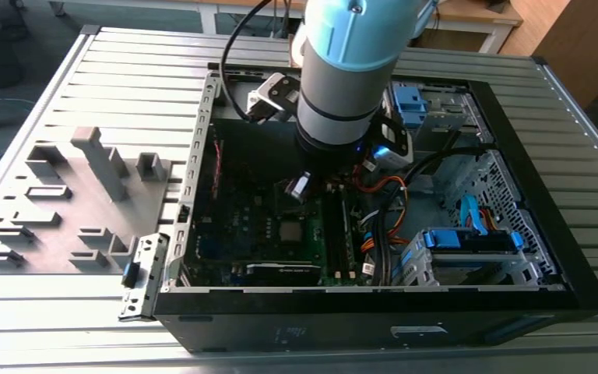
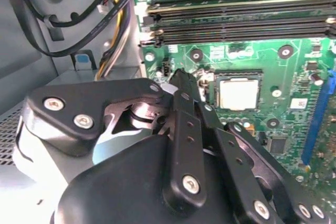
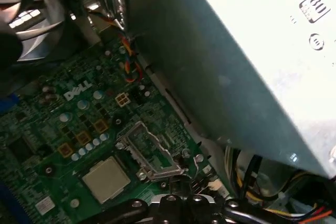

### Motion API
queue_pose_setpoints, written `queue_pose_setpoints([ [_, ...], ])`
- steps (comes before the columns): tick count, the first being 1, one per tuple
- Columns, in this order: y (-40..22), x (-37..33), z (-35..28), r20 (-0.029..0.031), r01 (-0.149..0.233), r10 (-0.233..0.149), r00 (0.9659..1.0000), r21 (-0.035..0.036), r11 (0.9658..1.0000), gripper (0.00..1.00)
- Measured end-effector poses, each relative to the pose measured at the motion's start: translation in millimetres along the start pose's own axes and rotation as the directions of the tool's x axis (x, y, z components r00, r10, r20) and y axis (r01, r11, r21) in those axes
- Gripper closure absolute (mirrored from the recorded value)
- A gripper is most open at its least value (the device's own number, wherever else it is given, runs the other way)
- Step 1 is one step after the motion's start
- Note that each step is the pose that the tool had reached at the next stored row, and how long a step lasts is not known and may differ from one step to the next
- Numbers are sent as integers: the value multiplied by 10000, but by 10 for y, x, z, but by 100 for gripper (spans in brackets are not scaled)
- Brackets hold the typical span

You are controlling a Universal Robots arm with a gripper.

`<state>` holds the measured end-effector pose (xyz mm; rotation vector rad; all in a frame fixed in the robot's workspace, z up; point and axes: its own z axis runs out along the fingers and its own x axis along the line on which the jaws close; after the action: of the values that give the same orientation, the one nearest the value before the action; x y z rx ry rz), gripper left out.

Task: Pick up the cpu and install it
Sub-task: 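Close the cpu cover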

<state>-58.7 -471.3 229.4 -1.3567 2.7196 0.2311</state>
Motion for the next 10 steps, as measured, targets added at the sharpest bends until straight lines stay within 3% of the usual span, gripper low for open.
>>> queue_pose_setpoints([
  [5,-62,60,-16,-25,-9,9,10000,-43,10000,89],
  [10,-133,126,-33,-91,-29,28,10000,-130,9999,89],
])
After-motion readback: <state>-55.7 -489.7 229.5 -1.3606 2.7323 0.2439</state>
